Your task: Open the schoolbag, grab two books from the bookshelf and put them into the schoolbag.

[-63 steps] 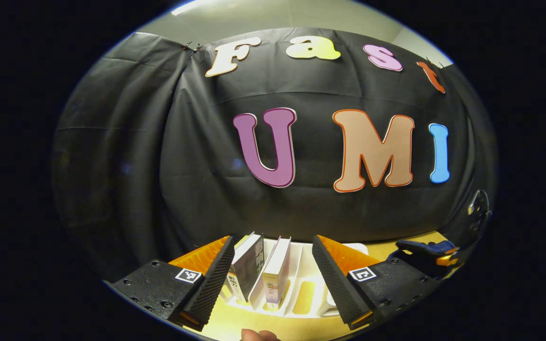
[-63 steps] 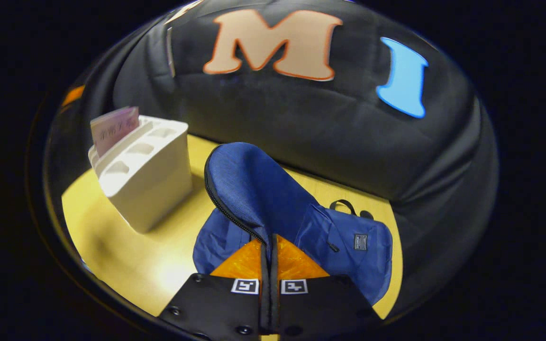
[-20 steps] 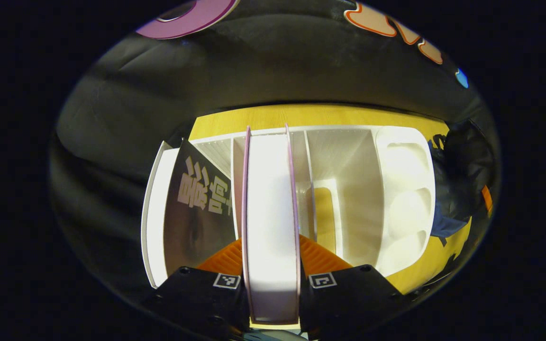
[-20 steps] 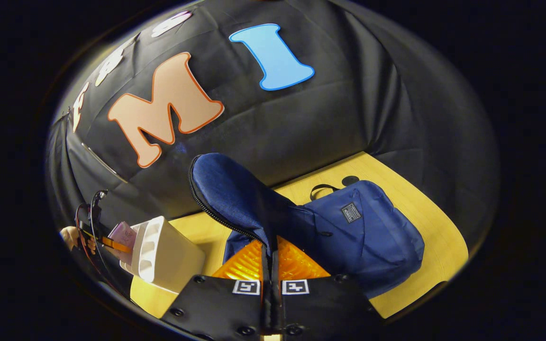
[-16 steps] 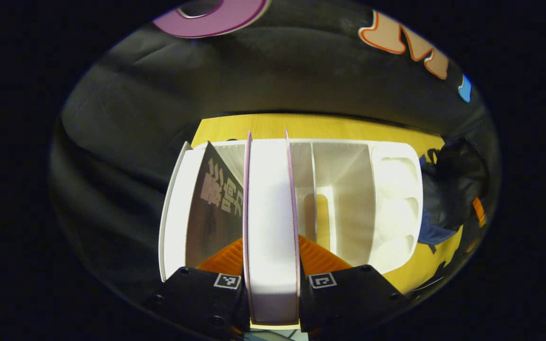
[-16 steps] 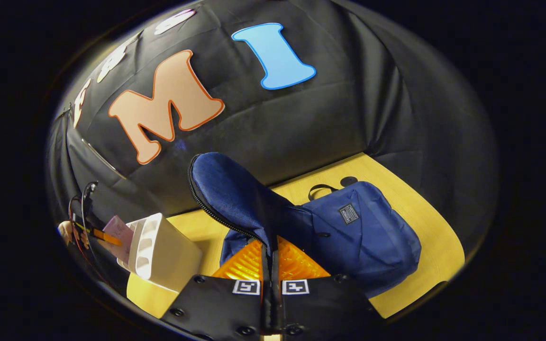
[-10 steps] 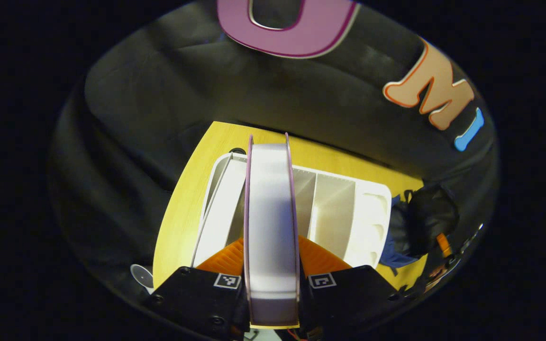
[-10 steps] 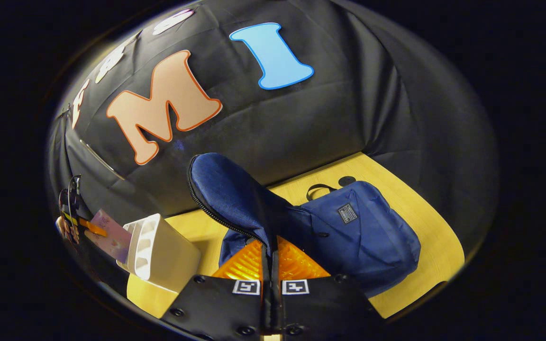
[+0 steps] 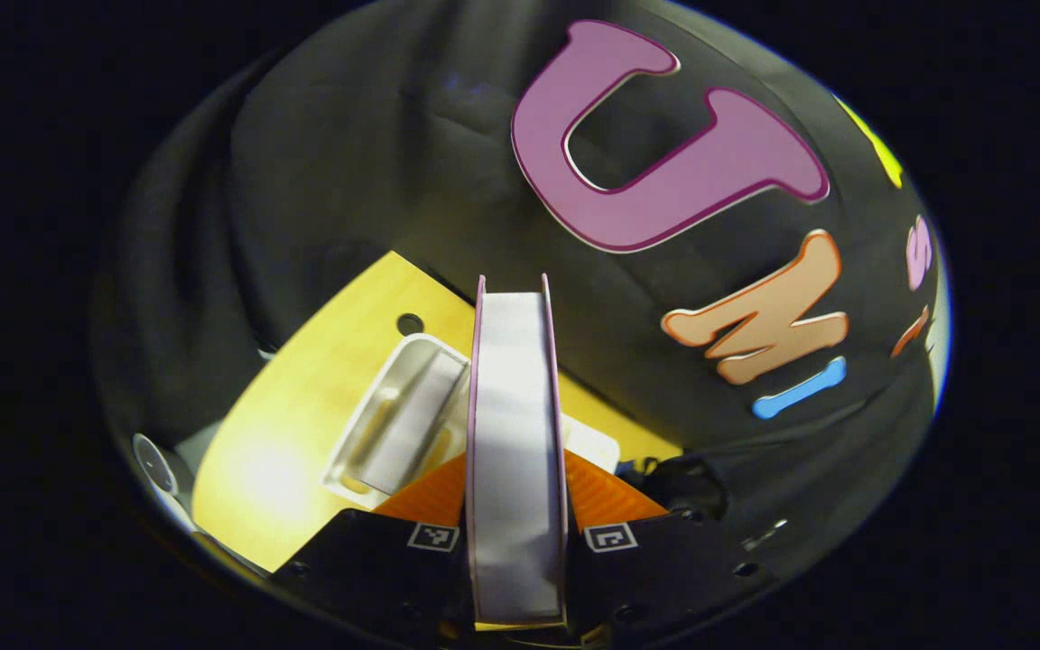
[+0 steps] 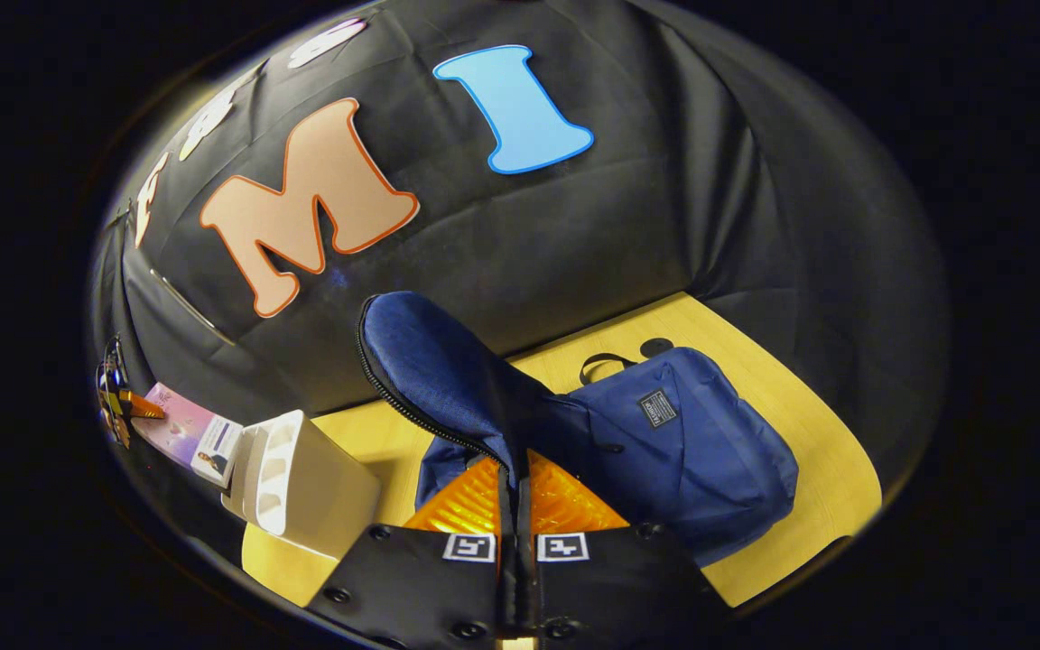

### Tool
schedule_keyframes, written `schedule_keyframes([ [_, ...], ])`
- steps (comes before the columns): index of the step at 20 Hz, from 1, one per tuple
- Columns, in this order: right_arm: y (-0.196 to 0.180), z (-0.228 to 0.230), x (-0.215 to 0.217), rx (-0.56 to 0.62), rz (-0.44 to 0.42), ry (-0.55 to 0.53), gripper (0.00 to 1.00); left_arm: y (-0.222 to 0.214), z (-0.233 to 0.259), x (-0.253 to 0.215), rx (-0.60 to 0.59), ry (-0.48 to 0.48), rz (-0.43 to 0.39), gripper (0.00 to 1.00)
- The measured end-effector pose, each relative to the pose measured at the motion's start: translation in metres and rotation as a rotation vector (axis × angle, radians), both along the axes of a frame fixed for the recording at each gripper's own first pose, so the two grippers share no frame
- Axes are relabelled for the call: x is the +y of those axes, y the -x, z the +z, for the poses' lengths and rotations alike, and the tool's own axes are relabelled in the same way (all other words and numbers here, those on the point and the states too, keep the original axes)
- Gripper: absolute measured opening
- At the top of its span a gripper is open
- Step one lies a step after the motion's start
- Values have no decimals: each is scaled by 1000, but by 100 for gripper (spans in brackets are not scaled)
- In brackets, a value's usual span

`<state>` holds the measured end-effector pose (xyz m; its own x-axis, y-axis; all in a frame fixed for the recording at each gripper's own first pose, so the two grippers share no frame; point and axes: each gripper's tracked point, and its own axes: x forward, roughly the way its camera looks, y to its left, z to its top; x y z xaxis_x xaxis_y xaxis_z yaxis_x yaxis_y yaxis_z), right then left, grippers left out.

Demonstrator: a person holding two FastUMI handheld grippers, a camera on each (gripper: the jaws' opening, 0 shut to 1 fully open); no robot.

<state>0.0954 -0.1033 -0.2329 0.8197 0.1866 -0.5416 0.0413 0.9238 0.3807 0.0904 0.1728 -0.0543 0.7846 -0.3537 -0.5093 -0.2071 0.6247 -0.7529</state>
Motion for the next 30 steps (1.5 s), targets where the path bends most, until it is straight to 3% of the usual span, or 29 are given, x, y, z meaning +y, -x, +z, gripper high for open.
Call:
schedule_keyframes([
  [5, -1, 3, 0, -6, 9, -1, 3, -15, -2, -52, 6, 208, 4, 36],
  [9, -3, 6, 1, -9, 25, 7, 6, -49, -5, -134, -2, 294, -68, 36],
  [14, -2, 7, -2, -14, 12, -7, 6, -73, -30, -241, 63, 328, -180, 36],
  [21, -5, 20, -8, -42, 9, -11, 6, -92, -64, -350, 131, 324, -256, 36],
  [30, -3, 46, -11, -98, 41, 9, 3, -98, -90, -426, 187, 367, -308, 36],
])
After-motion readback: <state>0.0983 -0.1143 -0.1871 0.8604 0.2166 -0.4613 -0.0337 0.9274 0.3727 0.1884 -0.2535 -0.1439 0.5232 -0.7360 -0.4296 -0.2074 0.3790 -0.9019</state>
